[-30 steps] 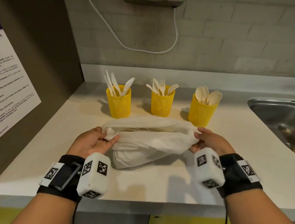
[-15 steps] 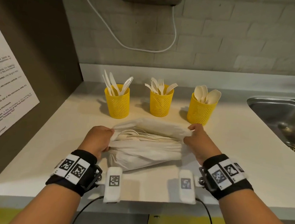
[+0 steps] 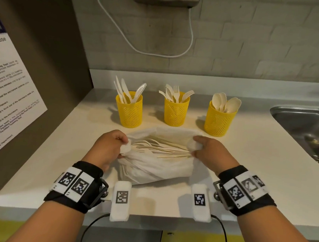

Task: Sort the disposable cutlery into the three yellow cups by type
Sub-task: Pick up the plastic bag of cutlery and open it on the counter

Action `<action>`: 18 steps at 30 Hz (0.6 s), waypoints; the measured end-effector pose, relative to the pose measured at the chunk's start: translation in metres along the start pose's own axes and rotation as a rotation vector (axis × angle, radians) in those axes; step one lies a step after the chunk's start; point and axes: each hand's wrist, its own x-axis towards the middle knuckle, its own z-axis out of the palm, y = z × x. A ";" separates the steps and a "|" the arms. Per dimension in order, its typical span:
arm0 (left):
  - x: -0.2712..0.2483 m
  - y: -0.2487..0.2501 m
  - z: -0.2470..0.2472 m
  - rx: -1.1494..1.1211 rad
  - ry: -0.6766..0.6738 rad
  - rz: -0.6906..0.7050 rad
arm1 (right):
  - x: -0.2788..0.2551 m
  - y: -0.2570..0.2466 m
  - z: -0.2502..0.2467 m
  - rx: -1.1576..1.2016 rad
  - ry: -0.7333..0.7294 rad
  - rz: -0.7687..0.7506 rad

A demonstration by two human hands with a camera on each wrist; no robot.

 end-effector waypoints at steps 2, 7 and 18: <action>-0.003 -0.001 -0.004 0.039 -0.100 -0.015 | 0.006 0.003 0.001 0.136 -0.070 0.093; -0.003 -0.009 -0.004 0.180 -0.106 -0.013 | 0.004 0.007 0.008 0.923 -0.189 0.256; -0.005 -0.005 -0.004 -0.838 -0.164 -0.390 | -0.003 0.011 0.016 1.514 -0.383 0.419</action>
